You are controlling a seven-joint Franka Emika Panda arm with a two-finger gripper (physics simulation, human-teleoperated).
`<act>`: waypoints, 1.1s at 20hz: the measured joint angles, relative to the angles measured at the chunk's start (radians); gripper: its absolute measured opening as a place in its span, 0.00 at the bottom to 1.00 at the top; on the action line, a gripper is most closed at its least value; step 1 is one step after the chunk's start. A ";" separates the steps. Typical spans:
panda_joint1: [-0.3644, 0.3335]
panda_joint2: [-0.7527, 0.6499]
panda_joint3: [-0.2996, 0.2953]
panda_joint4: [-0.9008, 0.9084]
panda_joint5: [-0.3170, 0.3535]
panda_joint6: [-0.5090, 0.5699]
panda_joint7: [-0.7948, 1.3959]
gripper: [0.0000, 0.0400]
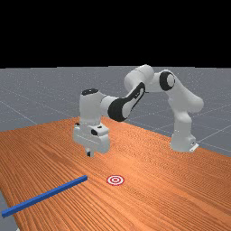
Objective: Pull the pivot to the target area
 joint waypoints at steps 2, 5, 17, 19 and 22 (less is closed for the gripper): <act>0.020 0.003 0.016 0.002 -0.013 -0.001 -0.044 0.00; 0.027 0.020 0.040 -0.002 -0.034 0.024 -0.140 0.00; 0.019 -0.283 -0.045 -0.540 -0.144 0.224 0.153 0.63; -0.012 -0.289 -0.060 -0.549 -0.154 0.240 0.112 0.87; -0.154 -0.285 0.006 -0.555 -0.028 0.285 -0.138 0.97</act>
